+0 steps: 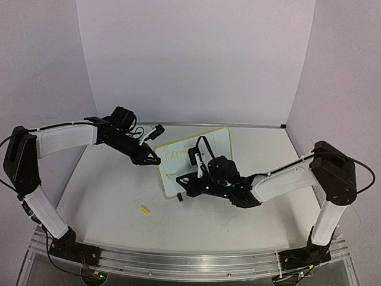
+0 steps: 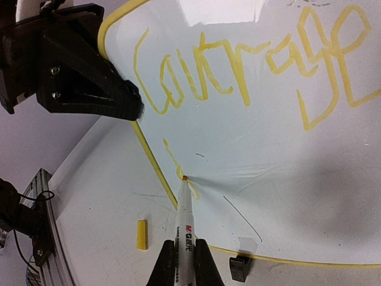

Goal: Write a sentence on the whiteboard

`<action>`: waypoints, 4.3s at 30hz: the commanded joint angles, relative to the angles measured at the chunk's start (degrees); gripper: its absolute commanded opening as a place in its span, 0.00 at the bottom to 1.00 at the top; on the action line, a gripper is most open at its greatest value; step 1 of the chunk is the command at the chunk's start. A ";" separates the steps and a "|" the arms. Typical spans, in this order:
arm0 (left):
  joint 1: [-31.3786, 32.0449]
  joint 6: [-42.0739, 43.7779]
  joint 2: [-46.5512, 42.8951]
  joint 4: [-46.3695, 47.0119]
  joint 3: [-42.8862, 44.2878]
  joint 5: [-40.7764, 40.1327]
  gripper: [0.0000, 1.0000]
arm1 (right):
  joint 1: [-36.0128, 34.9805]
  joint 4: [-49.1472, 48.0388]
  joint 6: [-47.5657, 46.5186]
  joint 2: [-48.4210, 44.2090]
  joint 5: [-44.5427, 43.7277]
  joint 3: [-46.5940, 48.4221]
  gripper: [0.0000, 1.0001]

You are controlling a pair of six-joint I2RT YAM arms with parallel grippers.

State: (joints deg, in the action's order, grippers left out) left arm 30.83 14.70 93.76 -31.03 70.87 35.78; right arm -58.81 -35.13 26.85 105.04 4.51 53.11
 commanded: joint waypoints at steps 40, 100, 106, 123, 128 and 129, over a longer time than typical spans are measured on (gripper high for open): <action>0.72 3.06 0.96 -2.75 0.46 -8.10 0.00 | 0.77 -0.65 0.46 0.09 -1.10 0.25 0.00; 0.72 3.13 0.90 -2.81 0.41 -8.18 0.00 | 0.74 1.38 -1.26 -7.43 -3.31 -1.41 0.00; 0.72 3.09 0.83 -2.81 0.41 -8.20 0.00 | 0.79 1.36 -1.49 -7.11 -6.16 -1.06 0.00; 0.73 3.11 1.04 -2.79 0.50 -8.12 0.00 | 0.79 2.56 -2.03 -3.36 -7.57 2.44 0.00; 0.80 3.08 1.06 -2.81 0.50 -8.10 0.00 | 0.79 3.98 -1.83 -2.78 -8.40 2.80 0.00; 0.79 3.08 1.04 -2.81 0.50 -8.10 0.00 | 0.78 4.16 -1.73 -2.74 -8.42 2.76 0.00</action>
State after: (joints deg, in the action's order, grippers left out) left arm 31.46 14.50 93.76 -31.03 71.16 34.86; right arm -58.26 -31.89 25.52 100.95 -1.67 53.92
